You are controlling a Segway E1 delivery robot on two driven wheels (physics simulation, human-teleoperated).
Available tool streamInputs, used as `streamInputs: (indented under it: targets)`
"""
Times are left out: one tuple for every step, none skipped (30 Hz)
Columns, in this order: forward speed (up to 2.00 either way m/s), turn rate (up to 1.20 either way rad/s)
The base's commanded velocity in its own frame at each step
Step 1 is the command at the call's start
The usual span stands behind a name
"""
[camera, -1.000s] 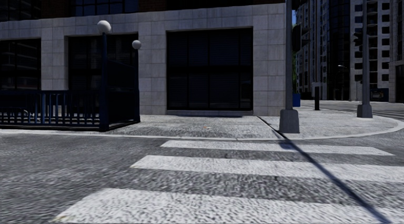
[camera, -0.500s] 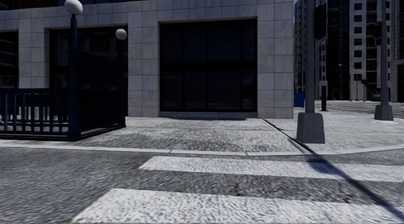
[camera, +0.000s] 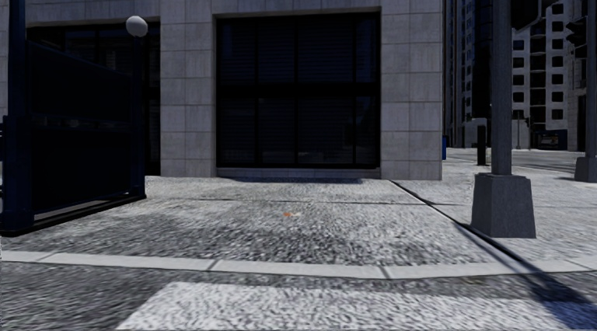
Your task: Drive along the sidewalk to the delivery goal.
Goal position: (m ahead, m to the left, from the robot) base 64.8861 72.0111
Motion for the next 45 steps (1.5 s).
streamInputs:
  targets:
    - [2.00, 0.00]
    - [2.00, 0.00]
    - [2.00, 0.00]
    - [2.00, 0.00]
    - [2.00, 0.00]
    - [2.00, 0.00]
    - [2.00, 0.00]
    - [2.00, 0.00]
    - [2.00, 0.00]
    - [2.00, 0.00]
    - [2.00, 0.00]
    - [2.00, 0.00]
    - [2.00, 0.00]
    - [2.00, 0.00]
    - [2.00, 0.00]
    - [2.00, 0.00]
    - [2.00, 0.00]
    - [2.00, 0.00]
    - [2.00, 0.00]
    - [2.00, 0.00]
    - [2.00, 0.00]
    - [2.00, 0.00]
    - [2.00, 0.00]
    - [2.00, 0.00]
    - [2.00, 0.00]
    - [2.00, 0.00]
    - [2.00, 0.00]
    - [2.00, 0.00]
    - [2.00, 0.00]
    - [2.00, 0.00]
    - [2.00, 0.00]
    - [2.00, 0.00]
    - [2.00, 0.00]
    - [2.00, 0.00]
    - [2.00, 0.00]
    - [2.00, 0.00]
    - [2.00, 0.00]
    - [2.00, 0.00]
    - [2.00, 0.00]
    - [2.00, 0.00]
    - [2.00, 0.00]
    - [2.00, 0.00]
    - [2.00, 0.00]
    - [2.00, 0.00]
    - [2.00, 0.00]
